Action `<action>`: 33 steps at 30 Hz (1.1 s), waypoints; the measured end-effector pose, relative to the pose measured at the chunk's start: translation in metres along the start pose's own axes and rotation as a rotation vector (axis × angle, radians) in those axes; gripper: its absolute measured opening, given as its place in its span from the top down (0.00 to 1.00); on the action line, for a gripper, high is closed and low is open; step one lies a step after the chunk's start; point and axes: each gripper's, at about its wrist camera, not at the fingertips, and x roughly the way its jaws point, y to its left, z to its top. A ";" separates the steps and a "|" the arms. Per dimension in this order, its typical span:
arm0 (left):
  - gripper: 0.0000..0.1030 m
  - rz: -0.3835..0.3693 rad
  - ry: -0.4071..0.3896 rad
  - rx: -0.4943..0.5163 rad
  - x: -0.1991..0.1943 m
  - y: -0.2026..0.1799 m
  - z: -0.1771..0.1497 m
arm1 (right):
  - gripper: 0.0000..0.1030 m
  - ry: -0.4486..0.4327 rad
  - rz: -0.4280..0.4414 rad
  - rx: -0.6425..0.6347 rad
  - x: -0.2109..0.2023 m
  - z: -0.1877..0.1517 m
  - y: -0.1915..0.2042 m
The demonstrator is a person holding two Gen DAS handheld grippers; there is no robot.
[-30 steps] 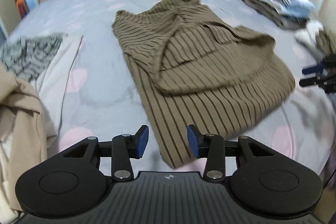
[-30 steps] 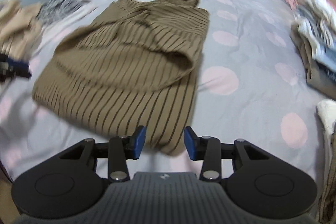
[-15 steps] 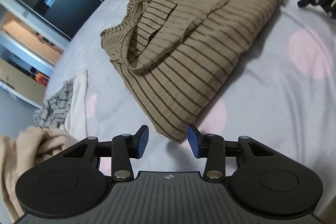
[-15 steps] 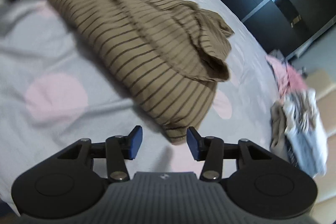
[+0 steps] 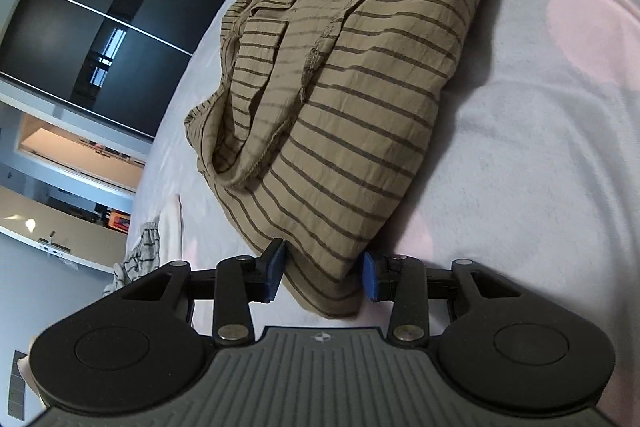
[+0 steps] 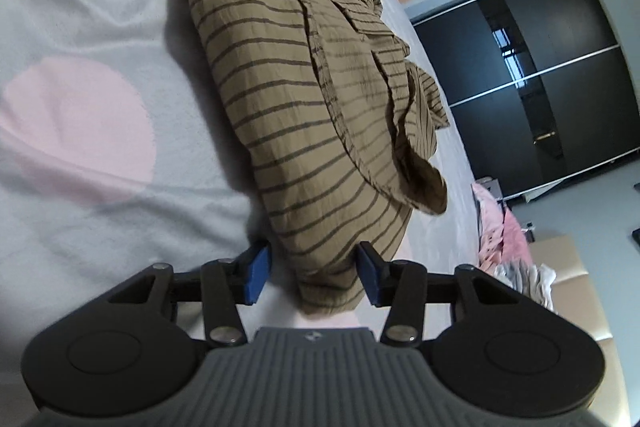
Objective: Fold clothes
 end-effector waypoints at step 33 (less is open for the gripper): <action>0.97 -0.207 -0.001 0.056 -0.143 0.031 -0.045 | 0.94 -0.021 0.226 -0.078 -0.150 0.017 -0.027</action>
